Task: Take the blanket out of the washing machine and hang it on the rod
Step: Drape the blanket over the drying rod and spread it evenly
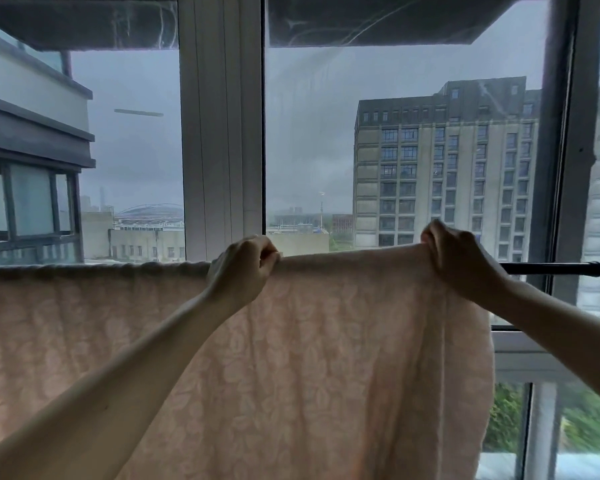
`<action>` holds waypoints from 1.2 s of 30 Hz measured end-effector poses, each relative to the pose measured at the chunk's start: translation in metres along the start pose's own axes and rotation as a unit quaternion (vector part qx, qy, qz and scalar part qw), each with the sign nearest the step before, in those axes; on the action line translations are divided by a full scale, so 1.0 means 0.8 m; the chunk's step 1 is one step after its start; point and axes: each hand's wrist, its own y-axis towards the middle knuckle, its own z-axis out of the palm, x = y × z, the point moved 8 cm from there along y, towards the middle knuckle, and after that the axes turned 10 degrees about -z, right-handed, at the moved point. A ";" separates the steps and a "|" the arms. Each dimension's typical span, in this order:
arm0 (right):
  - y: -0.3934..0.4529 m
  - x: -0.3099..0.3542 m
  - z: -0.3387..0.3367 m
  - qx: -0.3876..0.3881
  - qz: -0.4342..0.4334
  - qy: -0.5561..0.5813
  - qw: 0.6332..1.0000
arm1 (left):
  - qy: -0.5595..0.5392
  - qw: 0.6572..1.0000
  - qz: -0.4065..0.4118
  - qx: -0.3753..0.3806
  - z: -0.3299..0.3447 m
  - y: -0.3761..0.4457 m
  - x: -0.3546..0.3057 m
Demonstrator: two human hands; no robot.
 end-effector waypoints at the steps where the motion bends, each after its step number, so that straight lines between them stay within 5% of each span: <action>1: -0.003 0.001 0.001 0.006 -0.012 -0.011 1.000 | 0.002 1.000 -0.003 0.004 0.001 0.000 0.000; 6: -0.005 0.052 0.003 0.020 -0.081 -0.036 0.996 | 0.001 0.997 0.008 0.075 0.012 -0.005 -0.002; 12: 0.005 0.085 0.019 0.019 -0.099 0.037 0.994 | -0.070 0.997 0.006 0.025 -0.003 -0.009 0.001; 16: 0.014 0.093 0.021 0.012 -0.077 0.035 0.996 | -0.055 0.998 -0.014 0.000 -0.001 -0.005 -0.005; 21: 0.015 0.044 -0.004 -0.040 0.051 0.059 0.996 | -0.051 0.998 0.002 -0.042 -0.002 0.006 -0.031; 27: -0.021 0.018 0.000 0.022 0.032 0.102 0.994 | -0.029 0.997 0.038 0.064 0.047 0.000 -0.068; 36: -0.044 0.005 -0.002 0.033 -0.014 0.007 0.999 | -0.062 0.988 0.114 0.088 0.089 -0.013 -0.133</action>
